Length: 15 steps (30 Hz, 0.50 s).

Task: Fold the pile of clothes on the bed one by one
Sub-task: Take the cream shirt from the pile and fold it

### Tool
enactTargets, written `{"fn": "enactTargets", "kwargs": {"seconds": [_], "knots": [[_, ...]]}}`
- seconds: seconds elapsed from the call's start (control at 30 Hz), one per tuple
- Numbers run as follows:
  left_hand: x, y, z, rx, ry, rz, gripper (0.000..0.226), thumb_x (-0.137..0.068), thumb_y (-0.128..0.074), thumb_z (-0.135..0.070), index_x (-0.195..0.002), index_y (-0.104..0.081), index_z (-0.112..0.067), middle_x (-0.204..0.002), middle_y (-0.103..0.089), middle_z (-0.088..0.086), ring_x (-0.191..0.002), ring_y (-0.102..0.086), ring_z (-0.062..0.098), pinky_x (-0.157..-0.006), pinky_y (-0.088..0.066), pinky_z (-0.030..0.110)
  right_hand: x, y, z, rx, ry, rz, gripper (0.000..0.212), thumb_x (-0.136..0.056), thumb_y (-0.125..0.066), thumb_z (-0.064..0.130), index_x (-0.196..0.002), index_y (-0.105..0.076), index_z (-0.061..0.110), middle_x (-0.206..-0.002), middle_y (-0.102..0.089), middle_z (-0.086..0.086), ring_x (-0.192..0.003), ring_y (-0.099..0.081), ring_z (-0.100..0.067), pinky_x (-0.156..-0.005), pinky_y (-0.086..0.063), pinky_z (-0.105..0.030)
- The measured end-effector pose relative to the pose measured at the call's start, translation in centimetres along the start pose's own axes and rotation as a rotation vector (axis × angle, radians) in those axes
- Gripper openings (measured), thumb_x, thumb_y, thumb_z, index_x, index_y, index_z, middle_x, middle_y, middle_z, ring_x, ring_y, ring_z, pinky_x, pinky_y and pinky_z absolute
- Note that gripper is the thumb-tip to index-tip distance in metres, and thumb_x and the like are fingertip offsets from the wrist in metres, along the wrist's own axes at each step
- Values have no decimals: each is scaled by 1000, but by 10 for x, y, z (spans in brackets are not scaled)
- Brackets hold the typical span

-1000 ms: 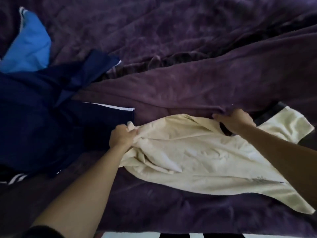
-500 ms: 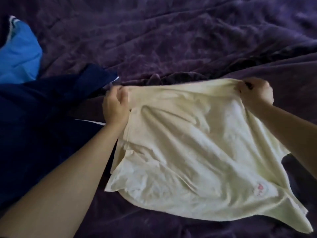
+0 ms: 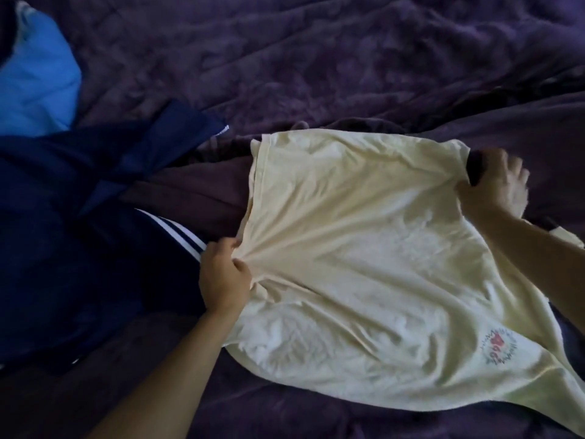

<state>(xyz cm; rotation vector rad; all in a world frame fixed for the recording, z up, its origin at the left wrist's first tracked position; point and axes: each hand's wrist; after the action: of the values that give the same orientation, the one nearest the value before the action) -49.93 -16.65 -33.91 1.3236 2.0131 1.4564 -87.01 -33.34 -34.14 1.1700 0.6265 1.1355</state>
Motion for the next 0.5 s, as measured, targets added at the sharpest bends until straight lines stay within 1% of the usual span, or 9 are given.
{"fn": "enactTargets", "kwargs": {"seconds": [0.07,0.1,0.17,0.2,0.23,0.33,0.4,0.43,0.5], "knots": [[13,8,5,16,-69,-87,33,-79,-64,-2,-111,-60,-7,-109,-55,13,-103,-50,30,-84,-46,43,32,2,5,51,254,-15,58,-75,-68,19,-130,-48,18,-137,-43,-14,-121,-42,-38,-91,-39,-52],[21,11,8,46,-107,-119,28,-79,-67,-6,-106,-60,-7,-105,-55,12,-99,-50,28,-81,-47,44,53,0,6,31,394,-19,54,-75,-70,17,-126,-52,16,-132,-48,-13,-115,-47,-38,-85,-43,-49],[43,13,19,83,-128,-107,21,-82,-71,-18,-96,-58,-8,-97,-55,8,-91,-52,25,-73,-49,45,104,-5,5,-64,588,43,29,-78,-72,13,-106,-65,11,-110,-61,-11,-90,-59,-32,-65,-51,-39],[55,12,27,84,-95,-61,25,-82,-72,-25,-96,-57,-10,-97,-55,6,-91,-52,23,-72,-50,45,132,-6,3,-107,654,112,16,-79,-72,12,-95,-68,12,-97,-64,-7,-78,-62,-27,-56,-51,-34],[69,11,36,74,-45,0,33,-81,-72,-32,-100,-57,-10,-101,-56,6,-94,-53,22,-74,-50,45,159,-9,-1,-134,699,187,8,-80,-73,11,-86,-69,14,-86,-64,-2,-69,-62,-22,-51,-48,-29],[107,7,64,56,146,163,62,-76,-74,-44,-125,-50,-13,-122,-54,5,-111,-52,23,-89,-48,46,235,-18,-26,-130,763,374,13,-72,-78,19,-74,-66,21,-70,-61,6,-55,-61,-17,-44,-40,-20],[122,4,74,108,271,197,64,-77,-76,-40,-129,-49,-14,-120,-57,4,-110,-55,25,-88,-49,45,278,-27,-50,-32,821,485,27,-62,-80,33,-84,-69,22,-82,-65,5,-72,-67,-20,-51,-51,-25],[127,3,76,141,307,191,53,-78,-75,-35,-122,-54,-13,-110,-61,2,-103,-60,24,-82,-51,41,294,-31,-61,64,848,531,42,-56,-78,41,-93,-70,22,-93,-66,2,-86,-67,-23,-62,-55,-30],[131,3,77,195,313,175,20,-79,-73,-27,-90,-63,-13,-82,-65,-3,-77,-64,16,-64,-47,31,310,-37,-80,248,870,566,66,-50,-75,45,-111,-67,19,-114,-63,-2,-109,-60,-29,-84,-52,-40]]}}
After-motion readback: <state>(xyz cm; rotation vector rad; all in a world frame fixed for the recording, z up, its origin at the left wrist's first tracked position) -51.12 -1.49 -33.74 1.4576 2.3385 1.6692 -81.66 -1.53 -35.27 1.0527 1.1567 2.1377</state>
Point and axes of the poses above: each hand's wrist, its own x-axis away from the middle knuckle, its own y-axis out of the back of the hand, z = x × y
